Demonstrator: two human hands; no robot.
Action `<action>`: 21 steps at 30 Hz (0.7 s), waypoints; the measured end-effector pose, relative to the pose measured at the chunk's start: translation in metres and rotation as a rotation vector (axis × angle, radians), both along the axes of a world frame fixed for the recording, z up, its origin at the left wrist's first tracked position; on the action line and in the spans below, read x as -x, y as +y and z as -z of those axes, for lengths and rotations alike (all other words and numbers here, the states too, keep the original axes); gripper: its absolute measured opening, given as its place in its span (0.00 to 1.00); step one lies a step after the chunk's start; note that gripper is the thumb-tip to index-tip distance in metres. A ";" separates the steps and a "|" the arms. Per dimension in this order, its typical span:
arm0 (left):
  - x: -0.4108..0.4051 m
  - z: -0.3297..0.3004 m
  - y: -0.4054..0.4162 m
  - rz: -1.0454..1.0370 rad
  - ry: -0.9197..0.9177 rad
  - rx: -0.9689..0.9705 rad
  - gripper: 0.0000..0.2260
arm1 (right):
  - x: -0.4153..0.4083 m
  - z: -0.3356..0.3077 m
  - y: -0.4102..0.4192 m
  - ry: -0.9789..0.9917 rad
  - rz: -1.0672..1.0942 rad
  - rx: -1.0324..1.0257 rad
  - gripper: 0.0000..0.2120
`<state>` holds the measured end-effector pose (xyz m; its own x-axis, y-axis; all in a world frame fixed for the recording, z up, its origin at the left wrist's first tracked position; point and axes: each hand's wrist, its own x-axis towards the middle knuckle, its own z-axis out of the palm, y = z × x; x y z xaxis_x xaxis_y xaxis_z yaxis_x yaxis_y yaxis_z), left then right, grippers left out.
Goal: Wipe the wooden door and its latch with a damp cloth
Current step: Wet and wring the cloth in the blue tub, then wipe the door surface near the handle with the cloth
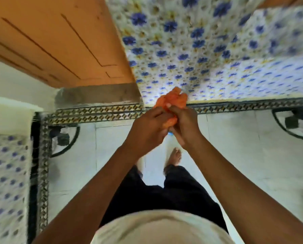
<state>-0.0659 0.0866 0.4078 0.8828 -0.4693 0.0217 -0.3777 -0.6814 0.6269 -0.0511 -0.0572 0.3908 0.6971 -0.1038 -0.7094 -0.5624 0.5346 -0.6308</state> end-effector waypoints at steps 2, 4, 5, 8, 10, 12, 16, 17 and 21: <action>0.008 -0.024 0.024 -0.010 -0.013 0.096 0.15 | 0.004 -0.023 0.021 -0.039 -0.014 0.043 0.09; 0.014 -0.040 0.049 -0.030 -0.044 0.196 0.16 | 0.005 -0.039 0.041 -0.053 0.002 0.053 0.10; 0.014 -0.047 0.062 -0.039 -0.059 0.248 0.15 | 0.004 -0.045 0.051 -0.064 0.013 0.044 0.11; 0.011 -0.064 0.114 -0.057 -0.096 0.372 0.14 | 0.000 -0.065 0.094 -0.114 0.070 0.022 0.15; 0.003 -0.070 0.151 -0.069 -0.112 0.406 0.13 | -0.006 -0.074 0.124 -0.121 0.124 0.036 0.17; -0.005 -0.077 0.190 -0.043 -0.116 0.436 0.12 | -0.013 -0.083 0.158 -0.132 0.194 0.043 0.18; -0.038 -0.099 0.255 -0.048 -0.172 0.430 0.05 | -0.030 -0.103 0.216 -0.127 0.377 -0.056 0.19; -0.049 -0.106 0.269 -0.047 -0.190 0.414 0.05 | -0.035 -0.108 0.227 -0.124 0.415 -0.091 0.19; -0.109 -0.139 0.309 0.026 -0.283 0.306 0.07 | -0.059 -0.136 0.265 -0.213 0.424 -0.169 0.12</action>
<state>0.0434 0.3952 0.5466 0.8098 -0.4256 0.4039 -0.5789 -0.4673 0.6682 0.0078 0.2082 0.5269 0.7494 -0.3050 -0.5877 -0.1418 0.7931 -0.5923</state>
